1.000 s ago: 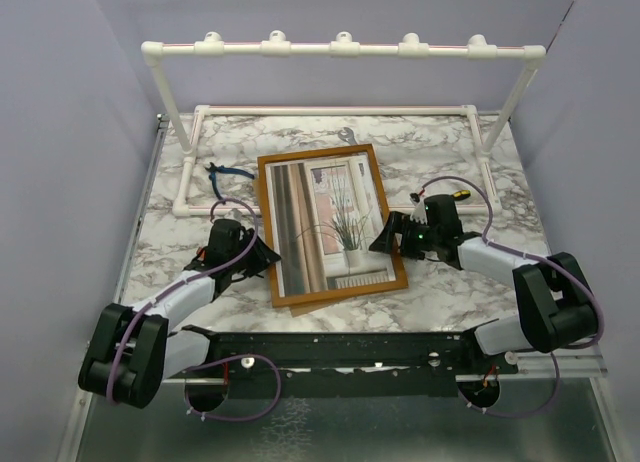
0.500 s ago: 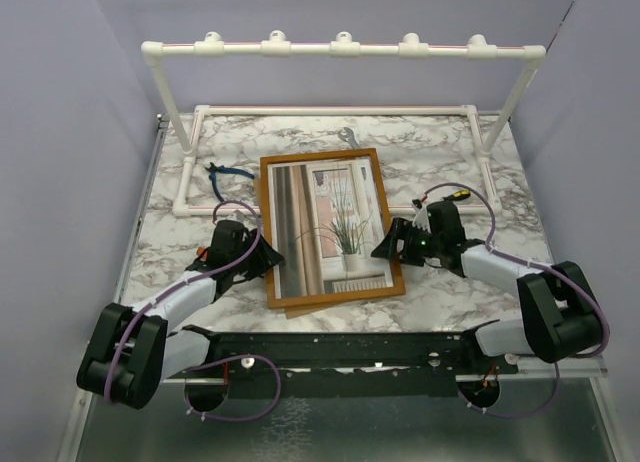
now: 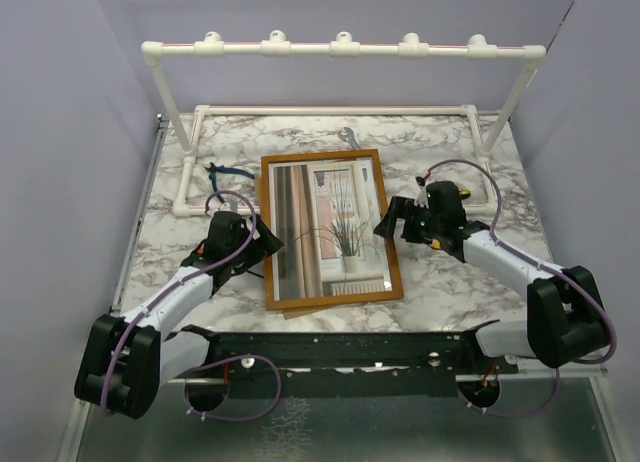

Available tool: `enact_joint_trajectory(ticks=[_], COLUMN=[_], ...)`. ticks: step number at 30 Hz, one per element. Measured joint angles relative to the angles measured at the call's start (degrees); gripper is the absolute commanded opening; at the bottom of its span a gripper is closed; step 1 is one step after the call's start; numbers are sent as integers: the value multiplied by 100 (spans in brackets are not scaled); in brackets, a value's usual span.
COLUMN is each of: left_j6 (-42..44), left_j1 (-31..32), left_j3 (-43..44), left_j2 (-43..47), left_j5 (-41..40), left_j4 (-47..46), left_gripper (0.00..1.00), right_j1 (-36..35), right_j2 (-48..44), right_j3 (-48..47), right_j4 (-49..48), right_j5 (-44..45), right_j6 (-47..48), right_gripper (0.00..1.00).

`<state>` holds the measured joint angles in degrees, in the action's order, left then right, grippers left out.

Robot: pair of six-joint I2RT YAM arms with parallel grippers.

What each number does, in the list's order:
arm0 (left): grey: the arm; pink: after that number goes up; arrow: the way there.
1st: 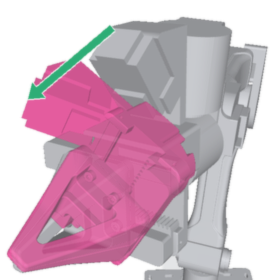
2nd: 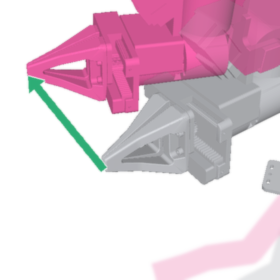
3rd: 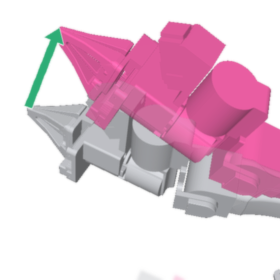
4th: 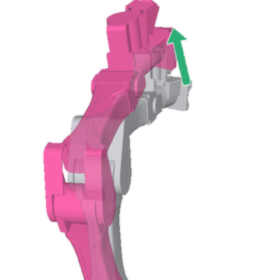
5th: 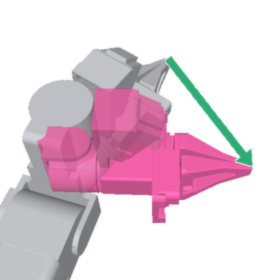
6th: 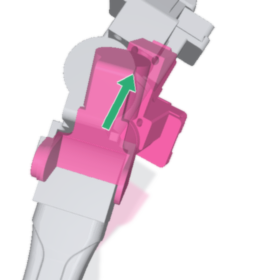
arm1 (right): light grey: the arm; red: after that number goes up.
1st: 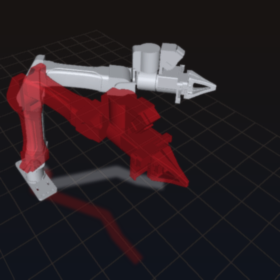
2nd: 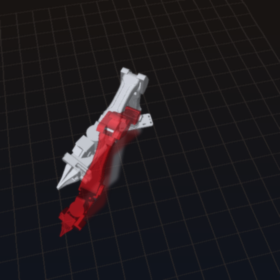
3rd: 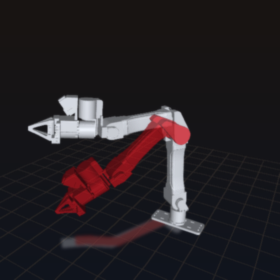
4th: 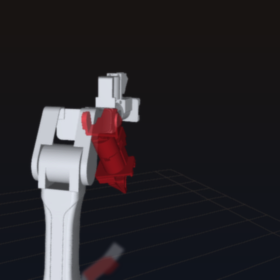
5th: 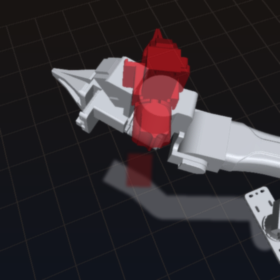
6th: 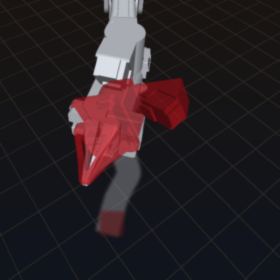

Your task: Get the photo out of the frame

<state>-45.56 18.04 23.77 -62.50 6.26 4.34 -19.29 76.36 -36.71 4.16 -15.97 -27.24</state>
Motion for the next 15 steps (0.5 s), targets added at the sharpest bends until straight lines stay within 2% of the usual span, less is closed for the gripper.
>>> enact_joint_trajectory(ticks=[4, 10, 15], left_j6=[22, -26, -101], left_j1=[-199, -494, -730], left_j3=[247, 433, 713], left_j2=[24, 20, -538], left_j5=[-249, -570, -605], left_j4=[50, -214, -706], left_gripper=[92, 94, 94], right_j1=[31, 254, 514], right_j2=[190, 1167, 2048], right_j3=[-726, -1926, -2605], right_j4=[105, 55, 22], right_j5=[219, 160, -85], right_j6=[120, 138, 111], right_gripper=[100, 100, 100])
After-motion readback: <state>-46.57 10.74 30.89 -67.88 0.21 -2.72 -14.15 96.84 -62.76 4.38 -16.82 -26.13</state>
